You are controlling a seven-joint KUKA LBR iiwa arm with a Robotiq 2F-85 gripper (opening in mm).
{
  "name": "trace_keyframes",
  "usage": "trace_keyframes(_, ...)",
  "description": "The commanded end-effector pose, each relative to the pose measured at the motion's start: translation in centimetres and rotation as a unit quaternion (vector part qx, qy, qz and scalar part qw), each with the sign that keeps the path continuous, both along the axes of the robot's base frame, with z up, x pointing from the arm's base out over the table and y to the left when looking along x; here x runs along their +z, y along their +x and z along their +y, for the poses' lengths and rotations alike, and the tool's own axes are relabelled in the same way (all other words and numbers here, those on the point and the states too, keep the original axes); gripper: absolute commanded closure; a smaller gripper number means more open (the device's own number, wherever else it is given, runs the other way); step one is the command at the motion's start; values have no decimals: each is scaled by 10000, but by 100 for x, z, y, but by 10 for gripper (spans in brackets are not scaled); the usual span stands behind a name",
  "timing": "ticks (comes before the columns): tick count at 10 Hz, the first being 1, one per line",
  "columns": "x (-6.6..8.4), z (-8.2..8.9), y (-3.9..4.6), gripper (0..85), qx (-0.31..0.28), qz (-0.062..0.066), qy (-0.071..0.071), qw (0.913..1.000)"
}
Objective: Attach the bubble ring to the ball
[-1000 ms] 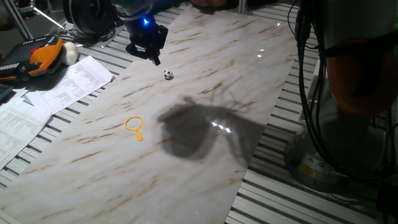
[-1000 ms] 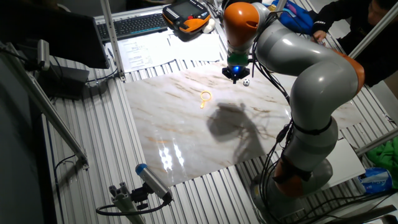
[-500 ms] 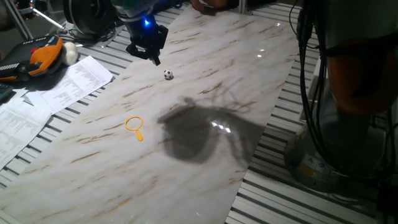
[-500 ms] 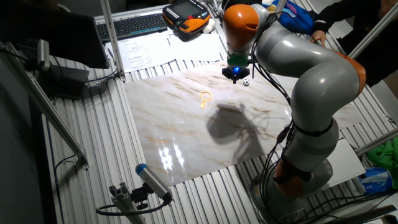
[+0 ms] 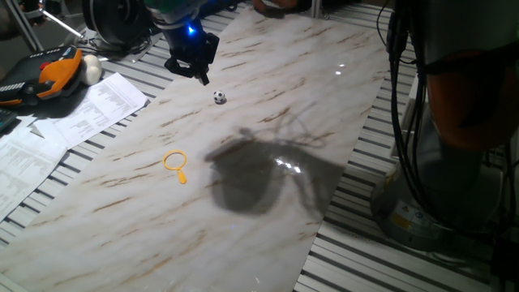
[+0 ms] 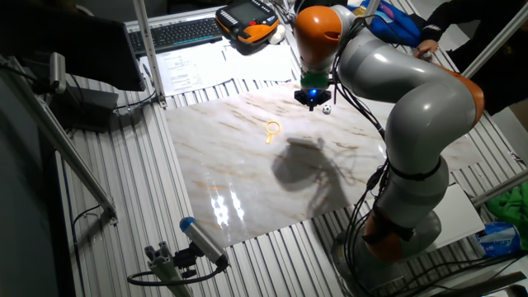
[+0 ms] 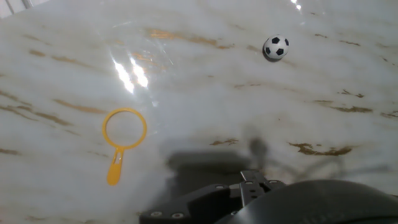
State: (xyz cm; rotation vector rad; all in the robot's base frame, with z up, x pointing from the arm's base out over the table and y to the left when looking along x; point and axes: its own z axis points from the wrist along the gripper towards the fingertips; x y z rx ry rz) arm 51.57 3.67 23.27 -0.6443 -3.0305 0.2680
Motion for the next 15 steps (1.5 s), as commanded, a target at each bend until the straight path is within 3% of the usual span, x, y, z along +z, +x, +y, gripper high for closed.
trace_keyframes(1,0,-2,0,850,-12,13,-18,10000)
trace_keyframes(4,0,-2,0,850,-84,25,31,10000)
trace_keyframes(7,0,-2,0,850,-146,21,-88,9999)
trace_keyframes(15,0,-2,0,850,-137,53,-187,9997)
